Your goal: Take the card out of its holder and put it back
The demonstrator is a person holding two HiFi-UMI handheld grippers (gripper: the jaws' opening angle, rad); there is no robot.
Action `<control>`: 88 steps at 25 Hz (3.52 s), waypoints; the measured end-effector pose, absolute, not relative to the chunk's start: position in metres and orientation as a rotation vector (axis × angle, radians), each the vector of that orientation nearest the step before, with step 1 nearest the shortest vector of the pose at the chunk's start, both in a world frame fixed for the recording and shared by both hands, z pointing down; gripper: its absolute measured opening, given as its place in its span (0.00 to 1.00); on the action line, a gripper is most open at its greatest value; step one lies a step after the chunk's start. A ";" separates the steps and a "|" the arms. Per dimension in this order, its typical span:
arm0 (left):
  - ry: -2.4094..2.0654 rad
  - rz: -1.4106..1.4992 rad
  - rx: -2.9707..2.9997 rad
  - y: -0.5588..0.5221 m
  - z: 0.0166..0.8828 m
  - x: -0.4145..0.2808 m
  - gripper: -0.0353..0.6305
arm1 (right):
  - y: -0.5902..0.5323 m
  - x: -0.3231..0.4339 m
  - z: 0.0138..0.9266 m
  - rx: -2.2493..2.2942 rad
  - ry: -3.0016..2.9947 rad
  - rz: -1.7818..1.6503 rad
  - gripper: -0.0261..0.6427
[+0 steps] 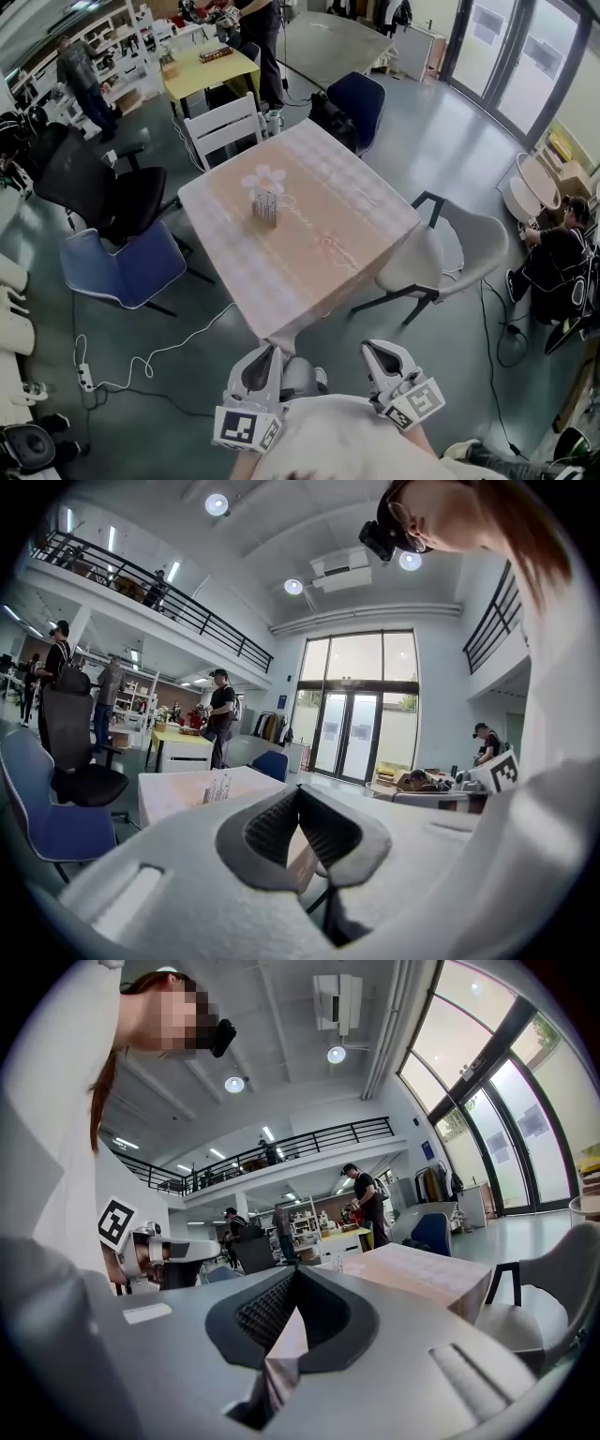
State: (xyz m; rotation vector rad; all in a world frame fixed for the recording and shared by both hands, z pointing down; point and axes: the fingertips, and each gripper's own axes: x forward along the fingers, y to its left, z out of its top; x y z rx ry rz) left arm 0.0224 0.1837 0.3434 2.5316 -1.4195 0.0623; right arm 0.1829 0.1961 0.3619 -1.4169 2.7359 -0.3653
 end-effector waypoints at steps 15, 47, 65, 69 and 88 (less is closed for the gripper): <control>-1.391 0.070 2.526 0.091 0.343 -0.003 0.05 | 0.105 0.153 0.366 -1.436 2.768 -0.439 0.04; -1.488 0.067 2.435 0.025 0.353 -0.049 0.05 | 0.021 0.102 0.365 -1.305 2.816 -0.419 0.04; -1.632 0.015 2.323 -0.025 0.343 -0.009 0.05 | -0.048 0.128 0.364 -1.081 2.929 -0.471 0.04; -1.680 -0.011 2.282 -0.028 0.343 -0.010 0.05 | -0.055 0.124 0.366 -1.016 2.958 -0.477 0.04; -1.651 -0.004 2.271 -0.039 0.341 -0.030 0.05 | -0.073 0.107 0.353 -1.063 2.935 -0.464 0.04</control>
